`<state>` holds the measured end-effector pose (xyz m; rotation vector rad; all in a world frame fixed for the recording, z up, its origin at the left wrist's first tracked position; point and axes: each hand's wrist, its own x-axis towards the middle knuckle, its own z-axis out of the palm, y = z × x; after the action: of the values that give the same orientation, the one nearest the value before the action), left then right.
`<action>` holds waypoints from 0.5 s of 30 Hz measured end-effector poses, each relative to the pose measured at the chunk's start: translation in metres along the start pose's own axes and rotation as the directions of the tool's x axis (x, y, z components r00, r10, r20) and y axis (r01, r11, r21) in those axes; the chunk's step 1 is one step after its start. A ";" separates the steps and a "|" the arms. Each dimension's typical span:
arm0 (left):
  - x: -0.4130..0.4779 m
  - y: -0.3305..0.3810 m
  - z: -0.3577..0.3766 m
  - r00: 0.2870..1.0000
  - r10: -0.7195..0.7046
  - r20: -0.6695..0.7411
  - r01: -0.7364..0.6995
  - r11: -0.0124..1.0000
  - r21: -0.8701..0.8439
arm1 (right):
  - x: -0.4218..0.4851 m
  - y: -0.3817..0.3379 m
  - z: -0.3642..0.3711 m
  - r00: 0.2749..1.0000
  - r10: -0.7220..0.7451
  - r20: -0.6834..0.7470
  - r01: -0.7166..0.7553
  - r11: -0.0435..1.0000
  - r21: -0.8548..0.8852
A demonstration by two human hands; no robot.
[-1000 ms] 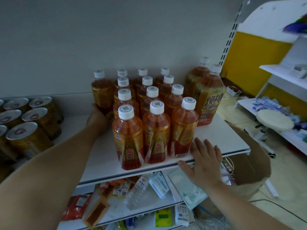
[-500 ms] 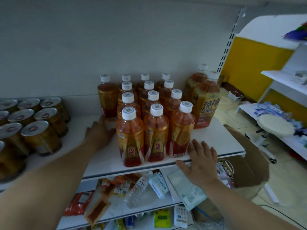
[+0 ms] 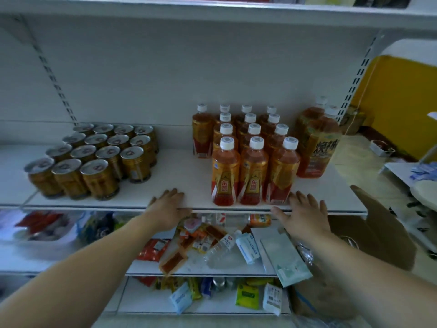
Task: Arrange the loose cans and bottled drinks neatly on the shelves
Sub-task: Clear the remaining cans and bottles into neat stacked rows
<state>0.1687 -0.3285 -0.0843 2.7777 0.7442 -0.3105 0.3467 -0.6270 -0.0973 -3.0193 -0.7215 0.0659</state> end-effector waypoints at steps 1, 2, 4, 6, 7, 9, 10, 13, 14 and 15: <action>-0.009 -0.004 0.000 1.000 0.010 -0.006 -0.010 1.000 -0.011 | -0.005 -0.004 -0.003 1.000 0.004 -0.002 -0.004 1.000 -0.002; -0.018 -0.009 0.001 1.000 0.016 -0.010 -0.016 1.000 -0.018 | -0.010 -0.009 -0.006 1.000 0.009 -0.009 -0.009 1.000 -0.003; -0.036 -0.018 0.000 1.000 0.011 -0.007 -0.011 0.999 -0.035 | -0.023 -0.020 -0.013 1.000 0.023 -0.019 -0.023 1.000 -0.008; -0.055 -0.031 -0.001 1.000 0.006 0.004 -0.005 0.999 -0.051 | -0.037 -0.036 -0.019 0.999 0.036 -0.009 -0.036 0.999 -0.015; -0.066 -0.039 -0.002 1.000 0.005 0.005 -0.005 0.998 -0.060 | -0.044 -0.045 -0.022 0.999 0.033 -0.009 -0.033 0.999 -0.016; -0.092 -0.058 -0.005 1.000 -0.007 -0.010 0.006 0.997 -0.081 | -0.060 -0.067 -0.027 1.000 0.006 -0.026 -0.006 1.000 -0.018; -0.106 -0.068 -0.007 1.000 -0.016 -0.017 0.015 0.996 -0.093 | -0.069 -0.080 -0.030 0.999 -0.012 -0.030 0.012 1.000 -0.025; -0.153 -0.099 -0.013 0.998 -0.048 -0.047 0.042 0.992 -0.116 | -0.098 -0.131 -0.040 0.995 -0.089 -0.037 0.088 0.996 -0.031; -0.170 -0.111 -0.015 0.997 -0.057 -0.058 0.050 0.992 -0.118 | -0.108 -0.151 -0.042 0.992 -0.122 -0.042 0.121 0.992 -0.026; -0.186 -0.123 -0.017 0.996 -0.063 -0.069 0.055 0.991 -0.120 | -0.118 -0.172 -0.046 0.987 -0.156 -0.045 0.155 0.988 -0.018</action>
<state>-0.0493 -0.3057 -0.0415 2.6715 0.8352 -0.1716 0.1667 -0.5282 -0.0402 -2.9548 -0.9538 -0.0131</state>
